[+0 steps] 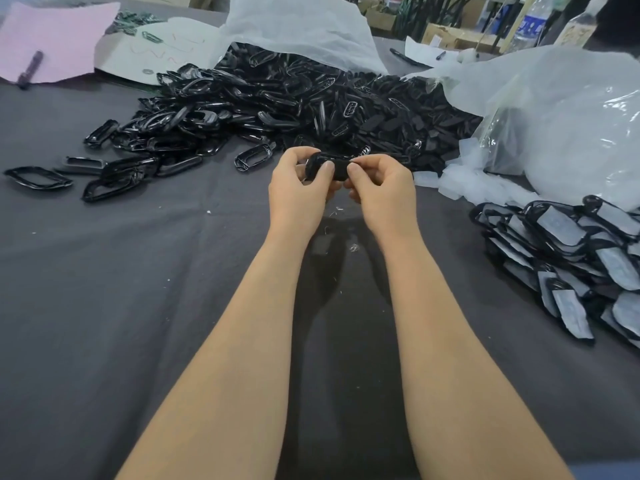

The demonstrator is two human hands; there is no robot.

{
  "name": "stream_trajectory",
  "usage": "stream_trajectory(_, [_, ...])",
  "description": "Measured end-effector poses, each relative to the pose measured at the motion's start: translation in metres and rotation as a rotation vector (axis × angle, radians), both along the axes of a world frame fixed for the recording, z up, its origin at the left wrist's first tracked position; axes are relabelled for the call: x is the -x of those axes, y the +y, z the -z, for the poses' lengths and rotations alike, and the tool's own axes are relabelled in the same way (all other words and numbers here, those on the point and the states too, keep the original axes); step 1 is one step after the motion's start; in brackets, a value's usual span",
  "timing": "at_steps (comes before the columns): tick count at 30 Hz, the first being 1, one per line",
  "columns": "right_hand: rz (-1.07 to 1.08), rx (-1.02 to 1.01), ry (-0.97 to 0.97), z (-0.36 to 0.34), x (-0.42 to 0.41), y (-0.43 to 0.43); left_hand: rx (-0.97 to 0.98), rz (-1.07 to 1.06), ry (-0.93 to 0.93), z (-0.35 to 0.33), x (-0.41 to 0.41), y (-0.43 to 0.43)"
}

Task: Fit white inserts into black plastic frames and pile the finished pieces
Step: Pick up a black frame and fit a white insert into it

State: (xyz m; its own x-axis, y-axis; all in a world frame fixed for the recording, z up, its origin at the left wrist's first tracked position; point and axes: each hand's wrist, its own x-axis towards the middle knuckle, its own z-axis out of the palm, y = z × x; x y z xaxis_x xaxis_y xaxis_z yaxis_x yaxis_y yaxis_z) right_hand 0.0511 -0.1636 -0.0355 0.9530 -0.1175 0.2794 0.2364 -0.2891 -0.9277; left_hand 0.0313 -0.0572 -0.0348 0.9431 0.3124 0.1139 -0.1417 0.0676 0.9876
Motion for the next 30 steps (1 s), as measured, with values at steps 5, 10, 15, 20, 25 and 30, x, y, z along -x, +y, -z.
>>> stream_trajectory(5, [0.113,0.027,-0.015,0.001,0.0,0.002,0.001,0.029,-0.015,-0.001,0.001,0.0])
stream_trajectory(10, [-0.013,-0.415,0.273,0.001,-0.003,0.002,-0.026,0.032,-0.037,0.0,0.002,-0.002])
stream_trajectory(15, [0.009,-0.338,0.209,0.002,-0.003,0.003,-0.128,-0.021,-0.018,0.003,0.0,-0.002])
stream_trajectory(20, [0.093,-0.133,0.151,0.005,-0.002,0.004,-0.289,-0.04,-0.039,0.005,0.001,-0.004])
stream_trajectory(25, [0.154,0.024,0.057,0.004,0.002,0.004,-0.48,-0.083,-0.015,0.009,0.001,-0.004])
stream_trajectory(30, [0.173,0.098,0.032,0.001,0.002,0.001,-0.283,-0.022,0.019,0.006,-0.002,-0.002])
